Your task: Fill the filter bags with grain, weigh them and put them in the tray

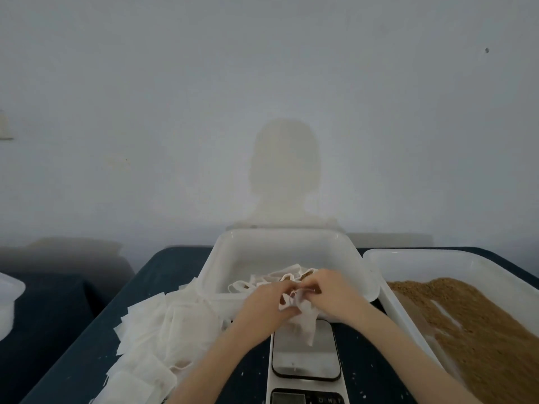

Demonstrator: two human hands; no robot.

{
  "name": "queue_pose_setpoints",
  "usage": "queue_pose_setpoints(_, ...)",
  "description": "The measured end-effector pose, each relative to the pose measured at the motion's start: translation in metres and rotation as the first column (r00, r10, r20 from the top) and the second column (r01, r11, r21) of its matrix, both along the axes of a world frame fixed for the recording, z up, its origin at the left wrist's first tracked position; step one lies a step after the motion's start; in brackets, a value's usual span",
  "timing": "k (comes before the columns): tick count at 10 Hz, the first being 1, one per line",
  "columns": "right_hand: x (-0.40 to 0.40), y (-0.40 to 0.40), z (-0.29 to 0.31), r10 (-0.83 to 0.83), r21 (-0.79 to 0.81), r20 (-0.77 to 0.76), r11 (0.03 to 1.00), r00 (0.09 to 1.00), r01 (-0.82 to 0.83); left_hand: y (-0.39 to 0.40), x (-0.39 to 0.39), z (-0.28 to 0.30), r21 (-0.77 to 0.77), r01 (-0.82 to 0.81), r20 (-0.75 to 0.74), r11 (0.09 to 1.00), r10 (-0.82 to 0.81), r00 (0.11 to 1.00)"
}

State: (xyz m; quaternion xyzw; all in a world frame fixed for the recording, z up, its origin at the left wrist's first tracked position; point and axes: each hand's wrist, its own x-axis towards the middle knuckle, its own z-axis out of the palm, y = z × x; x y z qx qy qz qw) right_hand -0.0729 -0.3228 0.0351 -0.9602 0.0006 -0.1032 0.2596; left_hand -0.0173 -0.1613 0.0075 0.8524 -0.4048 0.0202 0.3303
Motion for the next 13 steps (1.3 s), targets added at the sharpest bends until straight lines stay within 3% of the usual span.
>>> queue_pose_setpoints(1, 0.011, -0.003, 0.020, 0.069, 0.147, 0.013, 0.987, 0.998, -0.070, -0.009, 0.017, 0.013, -0.038, -0.043, -0.005, 0.998, 0.043, 0.999)
queue_pose_setpoints(2, 0.027, -0.005, 0.035, 0.039, 0.170, 0.052, 0.984, 0.998, -0.048, -0.013, 0.039, 0.029, -0.133, -0.096, -0.065, 0.986, 0.087, 0.994)
queue_pose_setpoints(3, 0.045, -0.003, 0.044, 0.040, 0.131, 0.056, 0.990, 0.998, -0.047, -0.019, 0.065, 0.041, -0.143, -0.211, -0.073, 0.967, 0.203, 0.977)
queue_pose_setpoints(4, 0.075, -0.005, 0.046, -0.050, -0.010, 0.066, 0.999, 0.997, 0.051, -0.025, 0.094, 0.045, -0.140, -0.289, -0.043, 0.947, 0.285, 0.957)
queue_pose_setpoints(6, 0.131, -0.002, 0.027, -0.131, -0.106, 0.066, 0.985, 0.989, 0.137, -0.026, 0.142, 0.017, -0.176, -0.404, -0.071, 0.898, 0.397, 0.915)
queue_pose_setpoints(7, 0.150, 0.005, 0.002, -0.089, -0.238, -0.088, 0.969, 0.992, 0.066, -0.021, 0.156, -0.012, -0.003, -0.382, -0.101, 0.924, 0.380, 0.920)
queue_pose_setpoints(8, 0.155, 0.010, -0.029, -0.045, -0.316, -0.286, 0.947, 0.957, -0.049, -0.017, 0.166, -0.037, 0.366, -0.232, -0.101, 0.901, 0.287, 0.953)
queue_pose_setpoints(11, 0.153, 0.008, -0.032, 0.013, -0.432, -0.242, 0.894, 0.970, -0.120, -0.014, 0.167, -0.032, 0.491, -0.178, -0.063, 0.853, 0.238, 0.969)
queue_pose_setpoints(12, 0.139, 0.008, -0.025, 0.038, -0.435, -0.236, 0.889, 0.971, -0.140, -0.010, 0.155, -0.025, 0.488, -0.161, -0.036, 0.858, 0.204, 0.978)
queue_pose_setpoints(13, 0.119, -0.003, -0.008, 0.019, -0.354, -0.155, 0.932, 0.988, -0.074, 0.002, 0.138, -0.007, 0.367, -0.181, -0.025, 0.912, 0.204, 0.979)
